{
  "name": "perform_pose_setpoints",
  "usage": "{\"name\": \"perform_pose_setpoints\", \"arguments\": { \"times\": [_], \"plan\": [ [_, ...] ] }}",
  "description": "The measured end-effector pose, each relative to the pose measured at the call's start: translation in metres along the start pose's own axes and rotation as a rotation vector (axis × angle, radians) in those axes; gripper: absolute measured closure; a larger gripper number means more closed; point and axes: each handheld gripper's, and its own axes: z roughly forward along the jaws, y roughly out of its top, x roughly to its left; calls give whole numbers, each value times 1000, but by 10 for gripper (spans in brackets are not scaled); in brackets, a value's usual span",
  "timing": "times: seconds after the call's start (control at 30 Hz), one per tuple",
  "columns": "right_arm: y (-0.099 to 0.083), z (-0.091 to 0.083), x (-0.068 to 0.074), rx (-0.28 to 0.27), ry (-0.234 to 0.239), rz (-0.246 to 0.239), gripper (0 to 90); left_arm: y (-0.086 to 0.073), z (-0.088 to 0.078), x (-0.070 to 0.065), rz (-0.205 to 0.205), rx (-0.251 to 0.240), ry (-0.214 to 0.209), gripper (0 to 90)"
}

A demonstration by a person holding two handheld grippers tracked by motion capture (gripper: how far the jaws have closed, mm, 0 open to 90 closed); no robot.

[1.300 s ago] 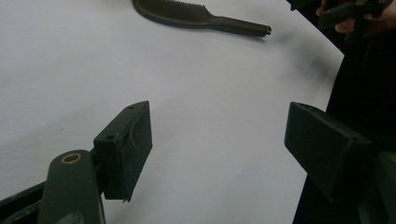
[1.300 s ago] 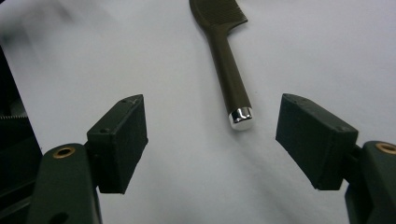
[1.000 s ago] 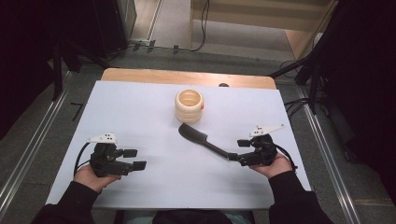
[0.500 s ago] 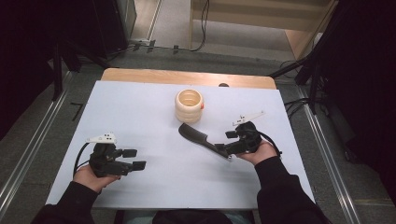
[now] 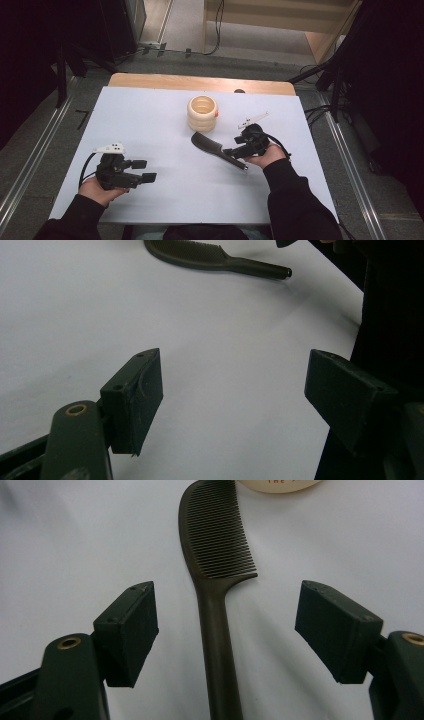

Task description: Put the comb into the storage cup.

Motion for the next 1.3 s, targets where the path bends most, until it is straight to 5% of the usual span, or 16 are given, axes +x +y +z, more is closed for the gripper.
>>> {"name": "perform_pose_setpoints", "arguments": {
  "times": [0.43,0.97,1.3],
  "plan": [
    [11,18,3,44,-9,-33,271,0,0,0,-1,-4,-2,239],
    [1,37,6,166,-9,-98,536,0,0,0,0,-4,1,239],
    [0,39,10,179,-65,-162,674,0,0,0,1,2,1,239]
  ]
}}
